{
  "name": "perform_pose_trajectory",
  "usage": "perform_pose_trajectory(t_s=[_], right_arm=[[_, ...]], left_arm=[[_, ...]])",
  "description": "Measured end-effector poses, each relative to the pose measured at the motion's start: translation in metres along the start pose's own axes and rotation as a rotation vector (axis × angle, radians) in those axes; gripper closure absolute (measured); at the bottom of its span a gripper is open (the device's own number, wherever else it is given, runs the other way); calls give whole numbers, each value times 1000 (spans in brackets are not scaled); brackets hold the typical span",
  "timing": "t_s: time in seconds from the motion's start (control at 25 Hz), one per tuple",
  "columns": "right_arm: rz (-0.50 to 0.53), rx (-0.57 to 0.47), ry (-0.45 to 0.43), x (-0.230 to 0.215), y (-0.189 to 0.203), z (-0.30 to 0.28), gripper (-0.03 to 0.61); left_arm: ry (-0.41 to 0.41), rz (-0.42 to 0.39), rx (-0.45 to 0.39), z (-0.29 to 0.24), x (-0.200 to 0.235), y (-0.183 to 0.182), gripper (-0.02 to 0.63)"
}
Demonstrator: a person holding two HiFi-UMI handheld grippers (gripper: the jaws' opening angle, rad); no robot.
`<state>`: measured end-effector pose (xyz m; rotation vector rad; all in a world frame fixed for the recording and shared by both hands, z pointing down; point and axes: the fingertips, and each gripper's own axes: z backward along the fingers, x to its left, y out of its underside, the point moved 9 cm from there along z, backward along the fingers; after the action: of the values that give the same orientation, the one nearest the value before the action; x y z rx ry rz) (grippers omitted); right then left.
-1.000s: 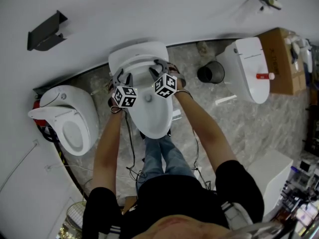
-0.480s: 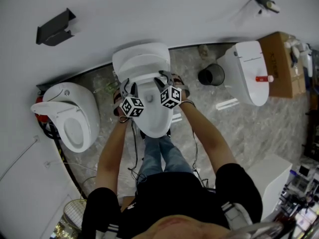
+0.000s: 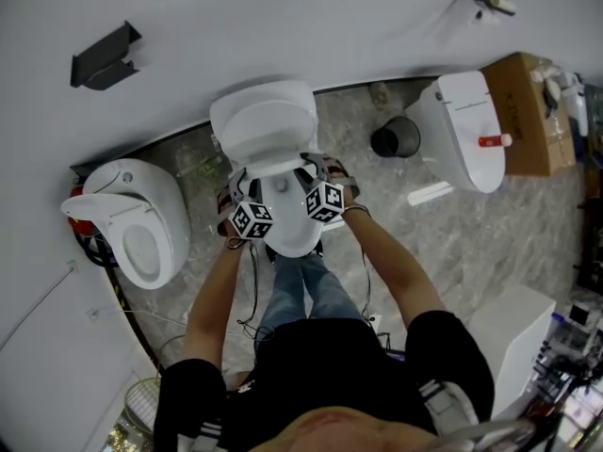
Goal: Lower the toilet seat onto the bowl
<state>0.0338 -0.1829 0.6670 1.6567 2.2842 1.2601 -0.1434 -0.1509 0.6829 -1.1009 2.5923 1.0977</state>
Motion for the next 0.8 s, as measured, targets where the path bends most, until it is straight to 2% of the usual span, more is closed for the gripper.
perform_pose_trajectory(t_s=[0.28,0.68,0.8], right_arm=[[10,-1,-26,33,15,20,411],[23,25,-107,85,44,40,408],[53,42,-144,103,54,44,413]], left_arm=[[46,-18,22,17,-29,20,460],[105,-39,64,38,-77,54,459],[122,-82,90,43,-95,65,459]])
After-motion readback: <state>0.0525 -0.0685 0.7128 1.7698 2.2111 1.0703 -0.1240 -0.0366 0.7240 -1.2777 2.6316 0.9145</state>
